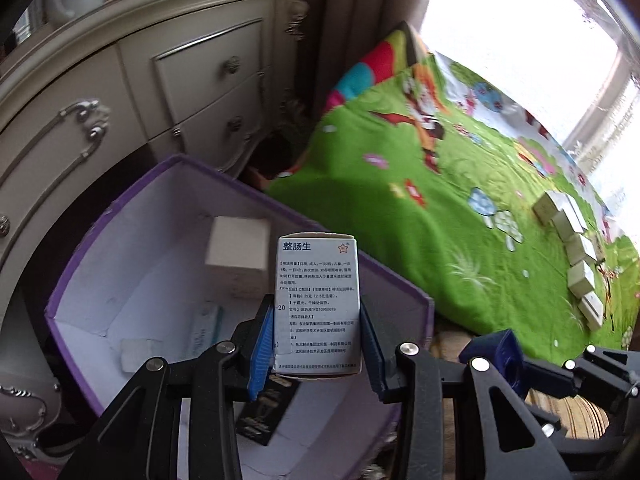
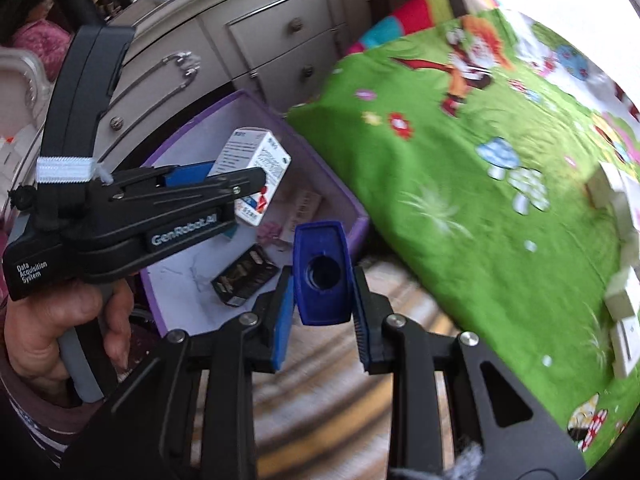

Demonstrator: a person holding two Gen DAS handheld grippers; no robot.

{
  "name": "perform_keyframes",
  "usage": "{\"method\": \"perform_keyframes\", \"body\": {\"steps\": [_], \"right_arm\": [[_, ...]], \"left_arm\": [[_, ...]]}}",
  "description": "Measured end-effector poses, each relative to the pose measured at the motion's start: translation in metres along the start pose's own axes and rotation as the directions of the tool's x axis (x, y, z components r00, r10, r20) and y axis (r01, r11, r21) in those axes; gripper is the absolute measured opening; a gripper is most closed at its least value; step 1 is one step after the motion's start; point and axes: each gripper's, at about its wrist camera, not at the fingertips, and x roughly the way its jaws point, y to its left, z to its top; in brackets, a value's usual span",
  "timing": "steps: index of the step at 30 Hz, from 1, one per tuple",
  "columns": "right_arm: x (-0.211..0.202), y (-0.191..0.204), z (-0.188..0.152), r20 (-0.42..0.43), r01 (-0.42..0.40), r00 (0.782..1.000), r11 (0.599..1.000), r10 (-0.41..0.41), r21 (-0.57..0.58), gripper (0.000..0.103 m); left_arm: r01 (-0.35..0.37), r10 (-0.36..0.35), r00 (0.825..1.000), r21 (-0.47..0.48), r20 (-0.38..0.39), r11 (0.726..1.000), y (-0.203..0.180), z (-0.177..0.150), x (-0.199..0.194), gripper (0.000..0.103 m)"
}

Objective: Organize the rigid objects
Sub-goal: 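Carry the blue cap and medicine box into the purple box while both tools open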

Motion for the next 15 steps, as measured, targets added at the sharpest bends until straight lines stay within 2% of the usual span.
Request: {"method": "perform_keyframes", "body": {"steps": [6,15], "right_arm": [[0.017,0.025,0.009,-0.019,-0.025,1.000,0.999,0.025,-0.036,0.031],[0.039,0.043,0.010,-0.067,-0.057,0.996,0.997,0.054,-0.054,0.031]], "left_arm": [[-0.028,0.028,1.000,-0.031,-0.003,0.999,0.019,-0.001,0.001,0.041],[-0.069,0.066,0.997,-0.067,-0.044,0.995,0.043,-0.007,0.009,0.041]]}}
